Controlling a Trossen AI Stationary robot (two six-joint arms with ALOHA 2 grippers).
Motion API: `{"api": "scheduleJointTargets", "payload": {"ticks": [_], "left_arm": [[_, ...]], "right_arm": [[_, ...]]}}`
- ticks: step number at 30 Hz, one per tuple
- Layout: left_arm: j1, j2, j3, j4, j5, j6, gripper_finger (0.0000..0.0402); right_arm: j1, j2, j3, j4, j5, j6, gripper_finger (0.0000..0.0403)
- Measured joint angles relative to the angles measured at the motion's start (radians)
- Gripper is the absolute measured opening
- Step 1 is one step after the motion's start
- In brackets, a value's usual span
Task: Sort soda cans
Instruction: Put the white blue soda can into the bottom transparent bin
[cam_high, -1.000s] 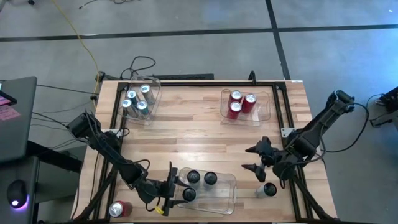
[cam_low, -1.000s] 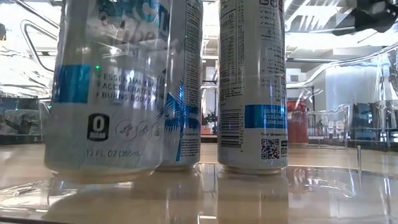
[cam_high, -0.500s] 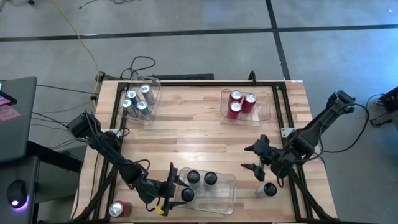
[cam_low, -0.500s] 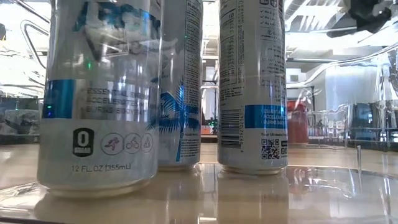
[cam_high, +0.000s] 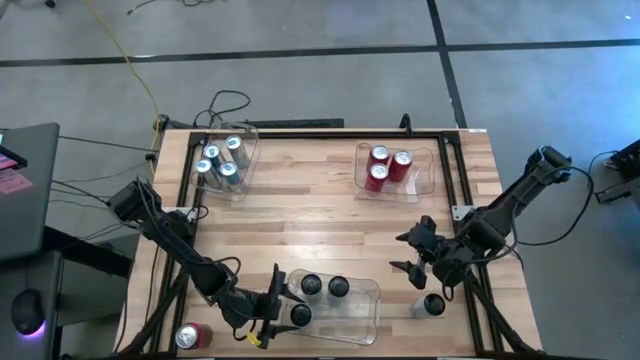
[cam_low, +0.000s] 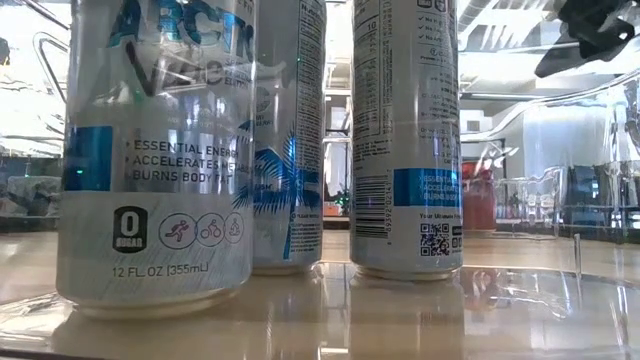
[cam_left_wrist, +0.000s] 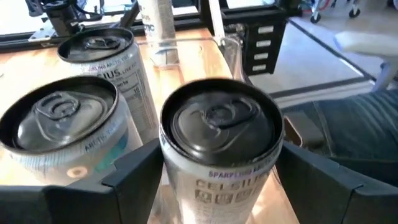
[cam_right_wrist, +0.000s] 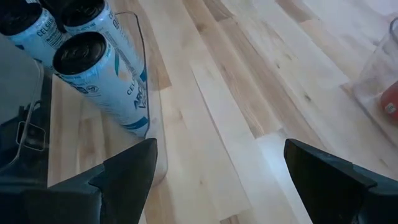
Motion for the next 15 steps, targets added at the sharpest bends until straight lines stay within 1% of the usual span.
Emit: {"api": "scheduleJointTargets", "payload": {"ticks": [5, 8, 15], "left_arm": [[0.0, 0.0, 0.0, -0.007, 0.0, 0.011, 0.0297], [0.0, 0.0, 0.0, -0.007, 0.001, 0.019, 0.0297], [0.0, 0.0, 0.0, -0.005, 0.002, 0.031, 0.0297]], "right_arm": [[0.016, 0.02, 0.0, 0.002, 0.08, -0.03, 0.0368], [-0.001, 0.034, 0.0, 0.013, 0.111, -0.046, 0.0368], [-0.048, 0.07, 0.0, 0.027, 0.114, -0.047, 0.0368]]}}
